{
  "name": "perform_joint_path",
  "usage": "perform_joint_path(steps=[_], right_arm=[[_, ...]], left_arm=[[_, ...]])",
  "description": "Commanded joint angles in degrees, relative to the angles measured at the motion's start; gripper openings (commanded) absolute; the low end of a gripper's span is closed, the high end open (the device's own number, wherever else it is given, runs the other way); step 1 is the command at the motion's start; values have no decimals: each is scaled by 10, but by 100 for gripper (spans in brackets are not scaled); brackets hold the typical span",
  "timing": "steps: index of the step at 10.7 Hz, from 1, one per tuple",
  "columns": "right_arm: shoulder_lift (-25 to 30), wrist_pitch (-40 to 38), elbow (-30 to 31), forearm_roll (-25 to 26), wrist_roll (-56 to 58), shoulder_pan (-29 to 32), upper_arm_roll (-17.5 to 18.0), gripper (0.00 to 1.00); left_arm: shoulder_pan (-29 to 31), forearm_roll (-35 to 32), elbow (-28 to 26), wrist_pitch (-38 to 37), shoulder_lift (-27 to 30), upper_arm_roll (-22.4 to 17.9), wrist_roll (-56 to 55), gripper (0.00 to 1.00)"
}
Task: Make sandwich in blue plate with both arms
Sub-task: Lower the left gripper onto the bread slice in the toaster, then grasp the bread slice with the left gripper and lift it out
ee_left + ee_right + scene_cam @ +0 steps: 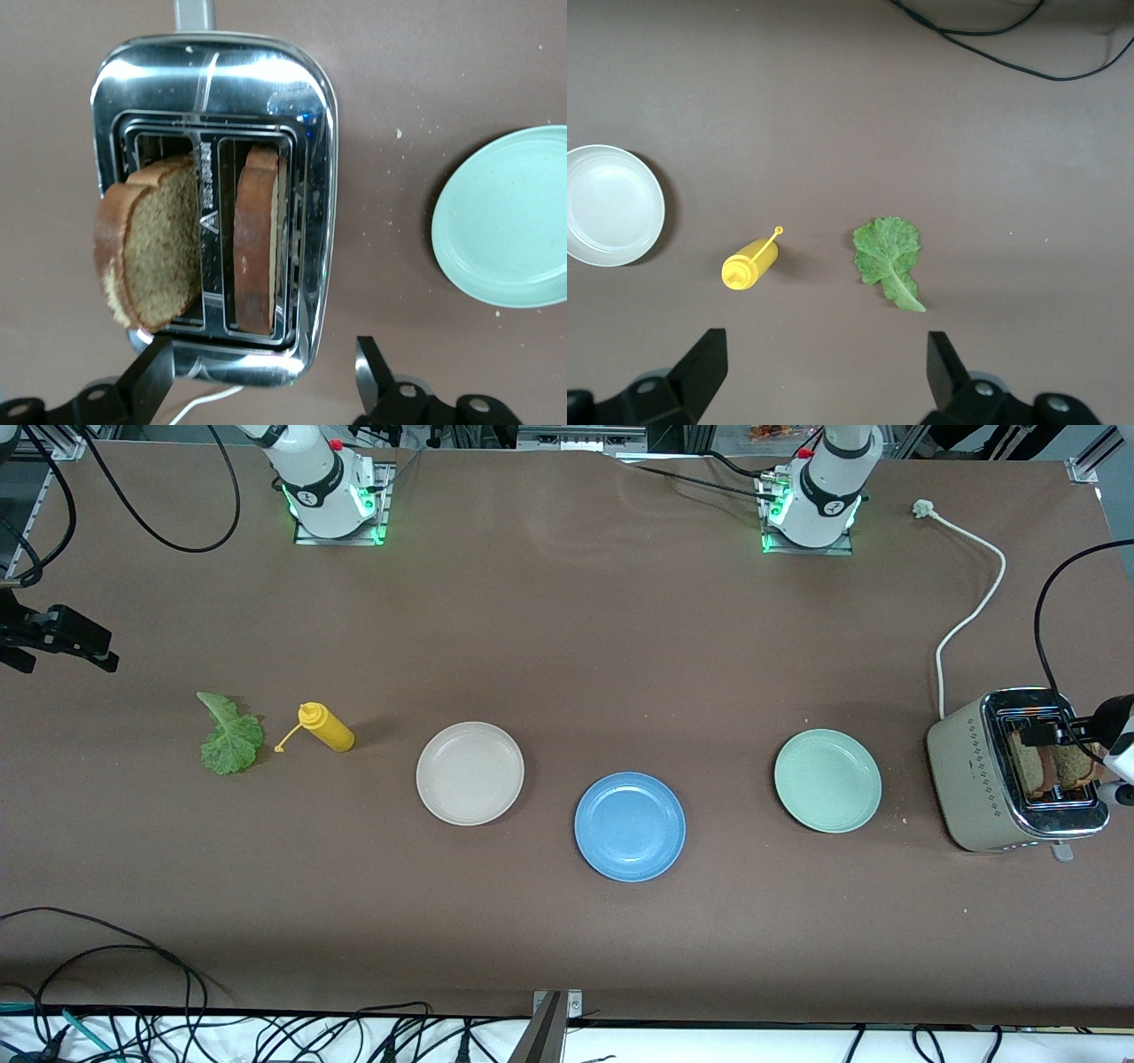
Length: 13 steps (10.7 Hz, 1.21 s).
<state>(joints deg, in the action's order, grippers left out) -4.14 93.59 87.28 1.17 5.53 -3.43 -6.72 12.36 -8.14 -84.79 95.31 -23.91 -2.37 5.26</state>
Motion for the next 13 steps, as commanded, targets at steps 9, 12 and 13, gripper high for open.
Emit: perform_joint_path(steps=[9,12,13], right_arm=[[7,-9,0,2,7,1,0,100],[7,-9,0,2,6,1,0,100],[7,-9,0,2,7,1,0,100]], left_arm=[[27,17,-136,144,54,5,12,55],[26,14,-139,142,55,5,12,13],[26,12,-138,142,55,6,11,0]])
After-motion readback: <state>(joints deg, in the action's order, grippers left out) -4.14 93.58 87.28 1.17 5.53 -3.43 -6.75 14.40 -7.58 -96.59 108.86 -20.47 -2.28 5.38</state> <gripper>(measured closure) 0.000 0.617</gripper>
